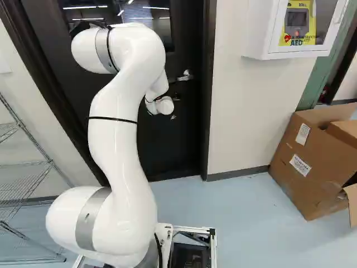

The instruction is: Open the door and move inside

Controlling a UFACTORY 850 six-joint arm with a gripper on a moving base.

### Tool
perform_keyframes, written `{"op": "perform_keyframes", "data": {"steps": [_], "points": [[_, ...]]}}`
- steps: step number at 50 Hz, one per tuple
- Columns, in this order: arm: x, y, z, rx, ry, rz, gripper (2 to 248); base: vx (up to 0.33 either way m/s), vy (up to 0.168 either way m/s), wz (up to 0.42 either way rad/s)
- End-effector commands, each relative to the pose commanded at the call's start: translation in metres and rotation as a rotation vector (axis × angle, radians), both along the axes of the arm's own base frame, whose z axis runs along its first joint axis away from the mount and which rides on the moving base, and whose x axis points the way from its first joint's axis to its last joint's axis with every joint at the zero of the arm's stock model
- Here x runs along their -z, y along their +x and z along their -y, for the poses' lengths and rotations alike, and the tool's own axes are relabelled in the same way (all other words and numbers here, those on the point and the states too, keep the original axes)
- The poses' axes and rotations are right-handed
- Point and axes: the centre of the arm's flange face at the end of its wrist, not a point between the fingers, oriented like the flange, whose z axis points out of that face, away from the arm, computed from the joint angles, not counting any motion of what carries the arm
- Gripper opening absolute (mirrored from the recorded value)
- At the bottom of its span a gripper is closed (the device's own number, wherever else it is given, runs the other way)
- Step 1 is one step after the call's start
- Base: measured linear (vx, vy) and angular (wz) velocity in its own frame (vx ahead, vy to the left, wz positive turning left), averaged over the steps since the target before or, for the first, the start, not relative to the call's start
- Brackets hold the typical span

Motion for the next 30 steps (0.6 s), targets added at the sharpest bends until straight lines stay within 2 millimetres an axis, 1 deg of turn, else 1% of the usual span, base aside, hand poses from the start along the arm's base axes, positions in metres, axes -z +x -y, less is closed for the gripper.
{"op": "perform_keyframes", "data": {"steps": [30], "points": [[0.011,0.046,-0.043,-0.077,-0.011,0.052,247,0.0,0.0,0.0]]}}
